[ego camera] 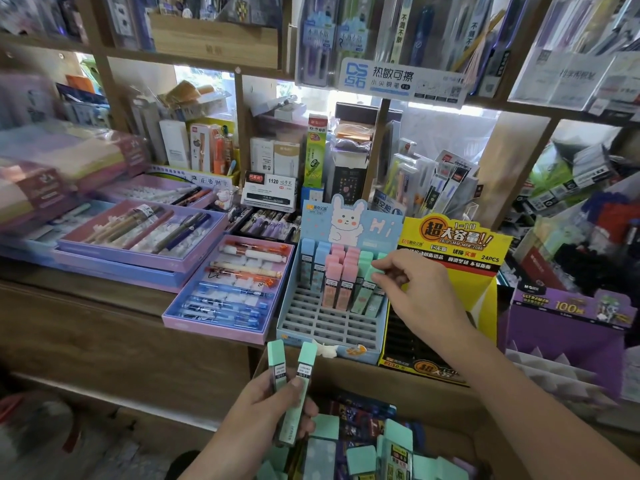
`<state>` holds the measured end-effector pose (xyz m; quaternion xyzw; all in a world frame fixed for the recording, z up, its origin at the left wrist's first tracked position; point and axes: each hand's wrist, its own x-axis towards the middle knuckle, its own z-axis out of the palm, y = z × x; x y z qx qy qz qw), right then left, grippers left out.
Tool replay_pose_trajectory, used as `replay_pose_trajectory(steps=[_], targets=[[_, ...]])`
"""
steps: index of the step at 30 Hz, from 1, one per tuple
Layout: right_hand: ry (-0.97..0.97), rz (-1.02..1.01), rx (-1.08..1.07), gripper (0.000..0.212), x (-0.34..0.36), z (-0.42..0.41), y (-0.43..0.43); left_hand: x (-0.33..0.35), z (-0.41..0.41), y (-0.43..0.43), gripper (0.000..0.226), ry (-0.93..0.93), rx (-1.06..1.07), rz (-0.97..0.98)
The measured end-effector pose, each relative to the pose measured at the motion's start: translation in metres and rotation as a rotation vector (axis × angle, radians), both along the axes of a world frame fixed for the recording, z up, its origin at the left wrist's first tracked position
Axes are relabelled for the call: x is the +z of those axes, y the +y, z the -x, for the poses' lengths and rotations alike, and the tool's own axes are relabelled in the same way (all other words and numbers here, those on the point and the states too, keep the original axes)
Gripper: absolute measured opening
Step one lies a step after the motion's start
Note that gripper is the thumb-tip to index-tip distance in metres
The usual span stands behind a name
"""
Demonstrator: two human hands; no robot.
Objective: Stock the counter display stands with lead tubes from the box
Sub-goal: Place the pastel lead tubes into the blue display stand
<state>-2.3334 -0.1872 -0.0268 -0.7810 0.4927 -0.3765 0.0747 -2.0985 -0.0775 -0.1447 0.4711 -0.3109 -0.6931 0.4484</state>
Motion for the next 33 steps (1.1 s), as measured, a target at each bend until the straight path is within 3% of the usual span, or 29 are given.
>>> replay_pose_trajectory(steps=[20,33], targets=[[-0.02,-0.035,0.004,0.016,-0.002,-0.003,-0.007,0.013,0.004,0.005,0.013,-0.043,0.008,0.027],[0.263,0.012,-0.084,0.026,-0.003,-0.014,0.0,0.017,0.006,0.005,0.011,-0.037,0.035,0.027]])
